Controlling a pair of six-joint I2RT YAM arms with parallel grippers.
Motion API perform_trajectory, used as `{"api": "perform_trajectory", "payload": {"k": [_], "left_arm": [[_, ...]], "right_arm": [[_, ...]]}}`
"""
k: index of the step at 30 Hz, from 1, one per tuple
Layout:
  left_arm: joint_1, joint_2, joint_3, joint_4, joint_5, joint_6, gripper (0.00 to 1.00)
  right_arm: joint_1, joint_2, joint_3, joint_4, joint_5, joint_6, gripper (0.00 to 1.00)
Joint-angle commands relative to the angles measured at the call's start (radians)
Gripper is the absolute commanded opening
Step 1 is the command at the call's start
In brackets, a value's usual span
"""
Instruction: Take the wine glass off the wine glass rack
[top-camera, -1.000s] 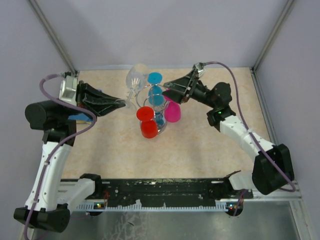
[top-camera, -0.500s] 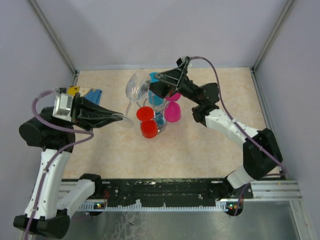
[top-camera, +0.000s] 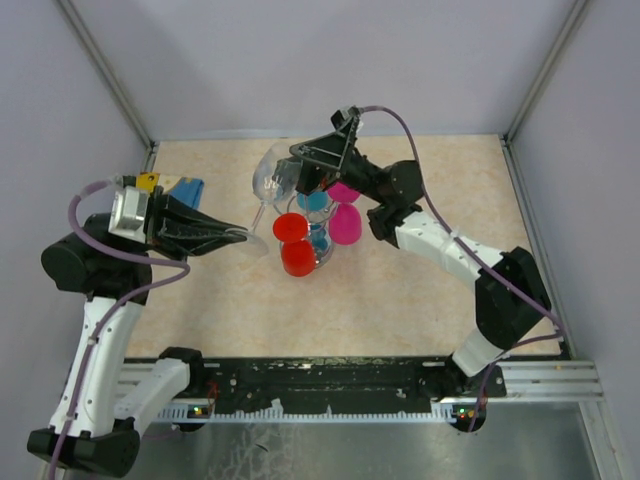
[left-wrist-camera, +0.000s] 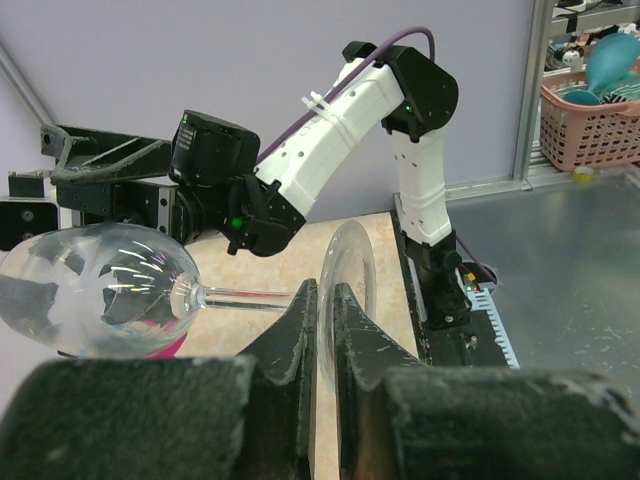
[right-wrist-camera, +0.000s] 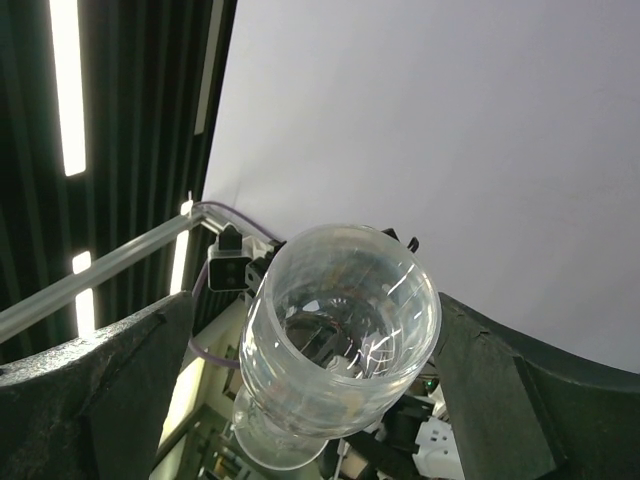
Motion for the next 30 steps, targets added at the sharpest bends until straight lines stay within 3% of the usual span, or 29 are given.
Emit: {"api": "perform_trajectory", "payload": {"k": [1, 21, 30], "left_arm": [[-0.007, -0.012, 0.019, 0.005, -0.003, 0.036, 0.0], [-0.013, -0.006, 0.024, -0.084, -0.012, 0.122, 0.0], [-0.016, -0.013, 0.037, -0.105, -0.012, 0.131, 0.0]], "right_arm": [[0.021, -0.002, 0.051, 0.048, -0.007, 0.005, 0.99], [0.066, 0.007, 0.062, 0.034, -0.013, -0.007, 0.87], [0.067, -0.003, 0.054, 0.052, -0.011, -0.001, 0.76]]}}
